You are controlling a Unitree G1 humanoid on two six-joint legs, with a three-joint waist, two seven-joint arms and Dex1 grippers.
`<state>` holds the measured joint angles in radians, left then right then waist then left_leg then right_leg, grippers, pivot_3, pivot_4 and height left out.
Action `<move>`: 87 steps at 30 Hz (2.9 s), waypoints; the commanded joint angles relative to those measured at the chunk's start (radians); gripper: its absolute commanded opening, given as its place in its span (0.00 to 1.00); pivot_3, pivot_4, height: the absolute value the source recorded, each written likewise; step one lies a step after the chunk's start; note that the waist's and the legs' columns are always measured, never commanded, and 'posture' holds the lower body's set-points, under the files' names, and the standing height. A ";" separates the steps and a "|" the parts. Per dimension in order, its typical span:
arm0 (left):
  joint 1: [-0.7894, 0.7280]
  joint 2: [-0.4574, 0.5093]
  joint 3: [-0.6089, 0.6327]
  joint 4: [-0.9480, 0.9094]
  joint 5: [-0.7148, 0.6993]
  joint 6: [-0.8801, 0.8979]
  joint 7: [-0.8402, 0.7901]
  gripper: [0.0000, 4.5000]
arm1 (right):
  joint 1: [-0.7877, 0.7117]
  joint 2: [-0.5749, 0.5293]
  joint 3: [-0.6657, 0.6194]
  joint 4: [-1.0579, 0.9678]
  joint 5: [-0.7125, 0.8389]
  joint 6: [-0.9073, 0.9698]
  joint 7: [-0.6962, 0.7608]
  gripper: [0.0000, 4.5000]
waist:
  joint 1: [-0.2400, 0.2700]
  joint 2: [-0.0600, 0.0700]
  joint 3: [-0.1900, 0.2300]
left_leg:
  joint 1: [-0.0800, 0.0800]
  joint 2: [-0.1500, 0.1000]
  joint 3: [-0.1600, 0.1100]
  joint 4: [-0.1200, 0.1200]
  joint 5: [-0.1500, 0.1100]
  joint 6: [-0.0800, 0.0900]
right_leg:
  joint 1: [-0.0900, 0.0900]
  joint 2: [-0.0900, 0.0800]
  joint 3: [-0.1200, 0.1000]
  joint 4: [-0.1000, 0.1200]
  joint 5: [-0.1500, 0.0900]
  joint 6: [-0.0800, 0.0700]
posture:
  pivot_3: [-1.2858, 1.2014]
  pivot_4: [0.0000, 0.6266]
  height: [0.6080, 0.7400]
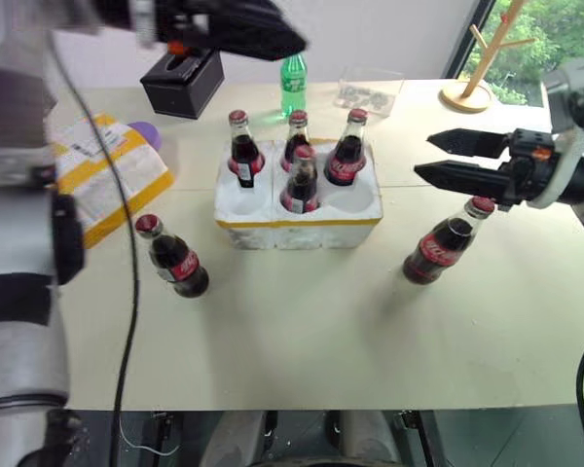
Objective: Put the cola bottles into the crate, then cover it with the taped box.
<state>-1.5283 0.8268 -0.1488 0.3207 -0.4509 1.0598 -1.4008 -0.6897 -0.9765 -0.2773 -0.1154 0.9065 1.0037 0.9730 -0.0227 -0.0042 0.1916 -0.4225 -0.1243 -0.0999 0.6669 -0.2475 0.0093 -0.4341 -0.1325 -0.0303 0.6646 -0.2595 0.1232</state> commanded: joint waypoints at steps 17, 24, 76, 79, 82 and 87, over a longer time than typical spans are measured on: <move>1.308 0.317 0.719 -0.522 -0.104 -0.295 -0.034 0.98 | 0.024 -0.097 0.072 -0.043 -0.061 -0.120 0.261 1.00 | 0.012 0.000 0.000 | 0.003 0.002 0.001 -0.001 -0.005 0.008 | 0.004 0.000 0.001 -0.005 0.002 -0.003 | 0.52 0.24 0.99; 1.401 0.183 0.708 -0.612 -0.118 -0.354 0.121 0.98 | -0.009 -0.105 0.094 -0.028 -0.084 -0.130 0.286 1.00 | 0.012 0.000 0.000 | 0.003 0.002 0.001 -0.001 -0.005 0.008 | 0.004 -0.001 0.001 -0.005 0.002 -0.004 | 0.52 0.24 0.99; 0.395 0.036 0.080 -0.040 -0.116 -0.351 0.023 0.62 | -0.035 -0.034 0.017 -0.046 -0.014 -0.020 0.096 1.00 | 0.019 -0.003 0.002 | -0.001 0.002 0.002 -0.001 -0.001 0.002 | 0.004 0.003 0.000 -0.011 0.006 -0.002 | 0.52 0.24 0.99; 0.389 -0.031 0.043 0.044 -0.036 -0.456 0.024 0.62 | -0.020 -0.034 -0.009 -0.060 0.006 -0.006 0.073 1.00 | 0.012 -0.003 0.002 | -0.001 0.002 0.002 0.000 -0.001 0.003 | 0.003 0.003 0.000 -0.012 0.006 -0.002 | 0.52 0.24 0.99; 0.374 -0.093 0.031 0.121 0.013 -0.524 0.031 0.62 | 0.003 -0.038 -0.029 -0.072 0.016 -0.001 0.064 1.00 | 0.010 -0.003 0.002 | -0.003 0.002 0.002 -0.001 -0.001 0.003 | 0.002 0.003 0.000 -0.012 0.006 -0.002 | 0.52 0.24 0.99; 0.392 -0.145 0.004 0.186 0.099 -0.632 0.010 0.62 | 0.013 -0.038 -0.045 -0.077 0.026 0.006 0.040 1.00 | 0.010 -0.003 0.002 | -0.003 0.002 0.002 0.000 -0.001 0.003 | 0.002 0.001 0.000 -0.011 0.006 -0.002 | 0.52 0.24 0.99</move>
<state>-1.1054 0.6777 -0.1520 0.5118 -0.3771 0.4761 -1.3805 -0.6677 -1.0026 -0.2835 -0.1639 0.9114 1.0102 1.0224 -0.0123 -0.0072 0.1933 -0.4255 -0.1226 -0.0977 0.6667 -0.2485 0.0126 -0.4324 -0.1317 -0.0301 0.6533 -0.2535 0.1214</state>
